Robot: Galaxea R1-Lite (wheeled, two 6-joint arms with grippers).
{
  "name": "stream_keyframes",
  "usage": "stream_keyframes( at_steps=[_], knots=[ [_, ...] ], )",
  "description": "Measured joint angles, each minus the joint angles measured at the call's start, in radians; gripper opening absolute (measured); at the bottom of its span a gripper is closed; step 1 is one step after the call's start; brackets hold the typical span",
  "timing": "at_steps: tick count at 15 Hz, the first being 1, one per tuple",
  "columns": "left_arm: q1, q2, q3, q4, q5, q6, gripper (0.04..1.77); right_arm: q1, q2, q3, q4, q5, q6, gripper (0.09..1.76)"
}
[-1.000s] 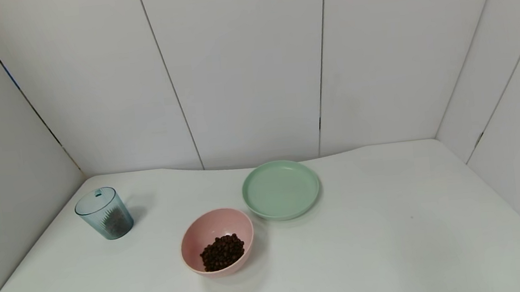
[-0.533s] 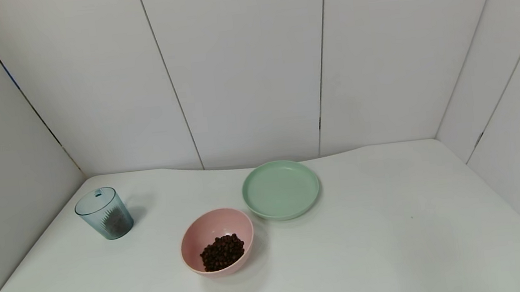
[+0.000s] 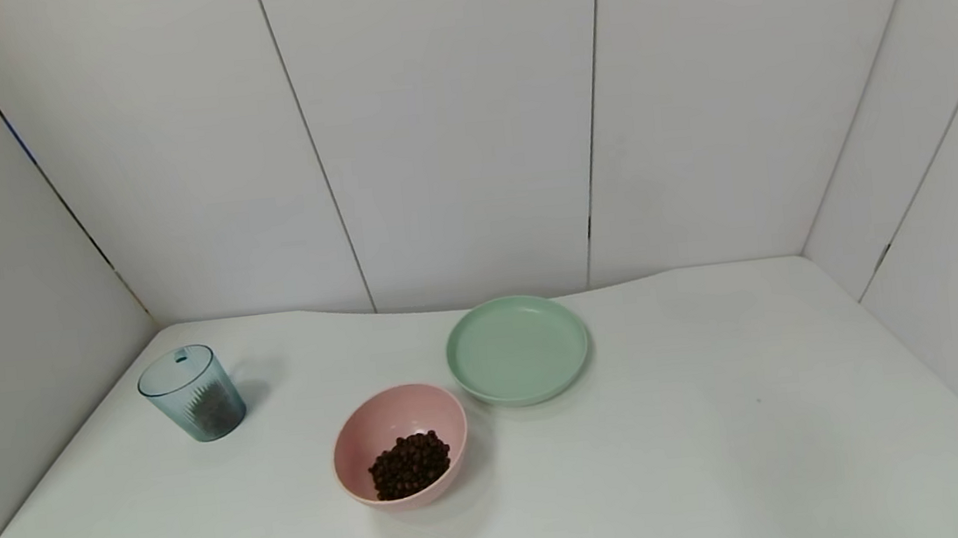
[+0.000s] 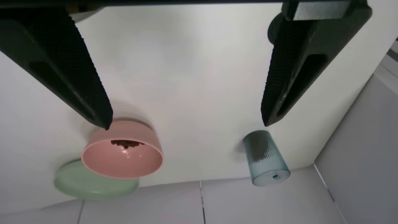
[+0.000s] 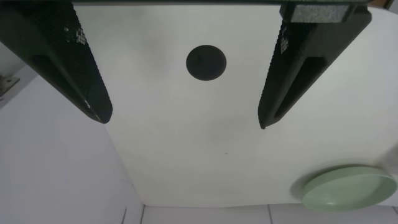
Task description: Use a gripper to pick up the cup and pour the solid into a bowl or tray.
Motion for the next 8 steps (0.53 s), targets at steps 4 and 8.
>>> stream_keyframes(
  at_steps=[4,8],
  knots=[
    [0.0,0.0,0.0,0.069,0.015,-0.01,1.72,0.0,0.0,0.0,0.0,0.0,0.0,1.71],
    [0.0,0.0,0.0,0.07,0.032,-0.023,1.72,0.0,0.0,0.0,0.0,0.0,0.0,1.71]
  ],
)
